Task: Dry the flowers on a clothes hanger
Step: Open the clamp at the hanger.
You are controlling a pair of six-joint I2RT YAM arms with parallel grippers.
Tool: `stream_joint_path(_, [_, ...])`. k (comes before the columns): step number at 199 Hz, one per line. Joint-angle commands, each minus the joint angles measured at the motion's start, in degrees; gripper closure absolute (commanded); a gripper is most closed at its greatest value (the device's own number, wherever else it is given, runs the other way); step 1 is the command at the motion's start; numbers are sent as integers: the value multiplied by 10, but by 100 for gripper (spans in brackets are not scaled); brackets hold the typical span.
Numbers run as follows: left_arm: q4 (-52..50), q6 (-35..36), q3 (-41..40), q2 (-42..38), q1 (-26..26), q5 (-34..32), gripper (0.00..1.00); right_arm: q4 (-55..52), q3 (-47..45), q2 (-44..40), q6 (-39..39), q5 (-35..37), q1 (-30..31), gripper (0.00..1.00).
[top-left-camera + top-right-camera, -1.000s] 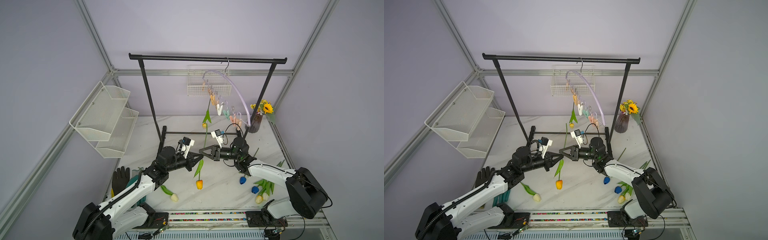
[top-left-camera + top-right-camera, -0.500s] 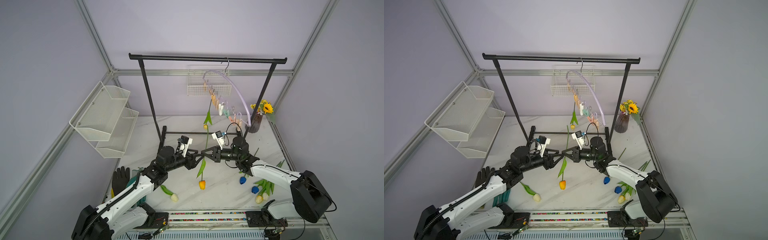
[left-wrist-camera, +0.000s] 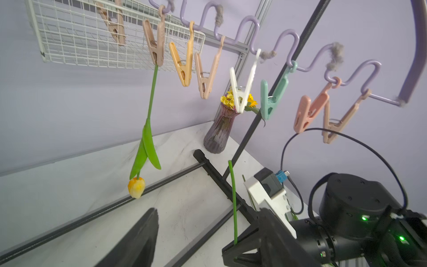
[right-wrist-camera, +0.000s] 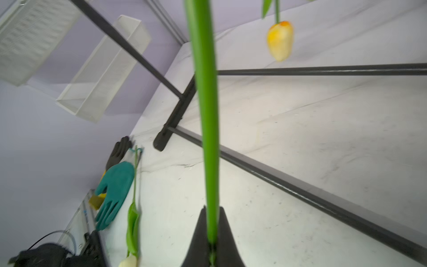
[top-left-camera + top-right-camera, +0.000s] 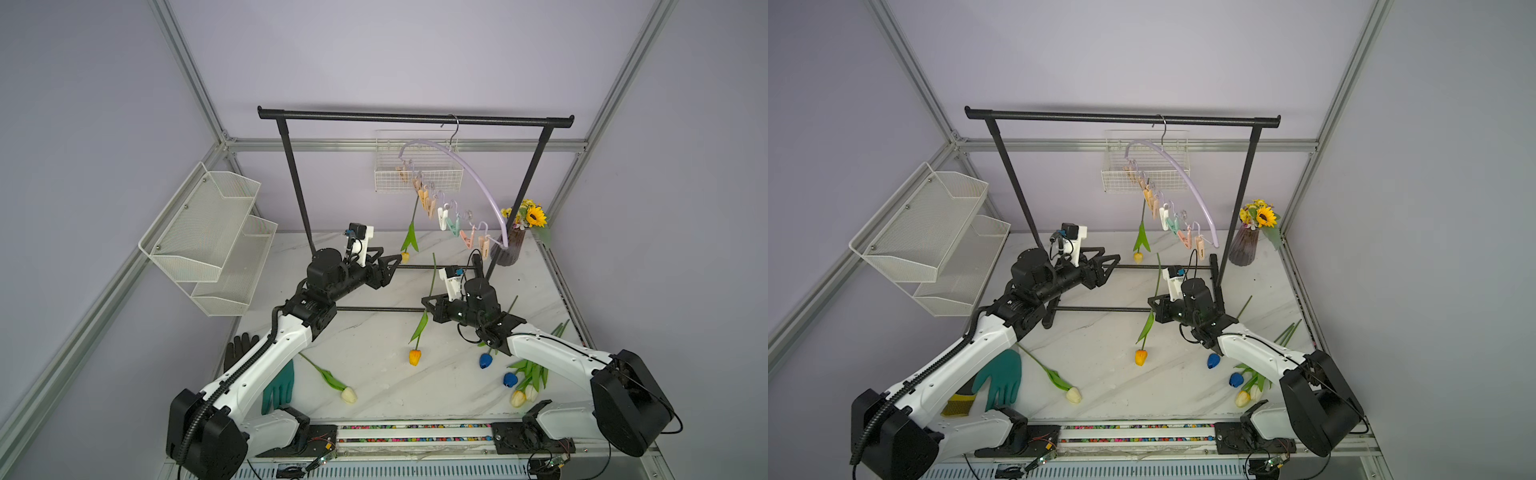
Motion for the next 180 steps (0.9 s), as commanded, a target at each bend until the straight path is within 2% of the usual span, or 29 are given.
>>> stream_joint_path(1, [15, 35, 59, 29, 6, -10, 32, -29, 4, -12, 8, 123, -20, 100])
stream_joint_path(35, [12, 62, 130, 83, 9, 3, 32, -35, 32, 4, 15, 188, -52, 100])
stream_joint_path(85, [-10, 88, 199, 150, 13, 43, 32, -40, 75, 40, 4, 193, -97, 100])
stream_joint_path(129, [-24, 88, 223, 171, 15, 58, 33, -39, 34, -11, -25, 213, -113, 100])
stream_joint_path(180, [-29, 86, 229, 179, 19, 62, 33, -47, -40, -79, -10, 256, -115, 100])
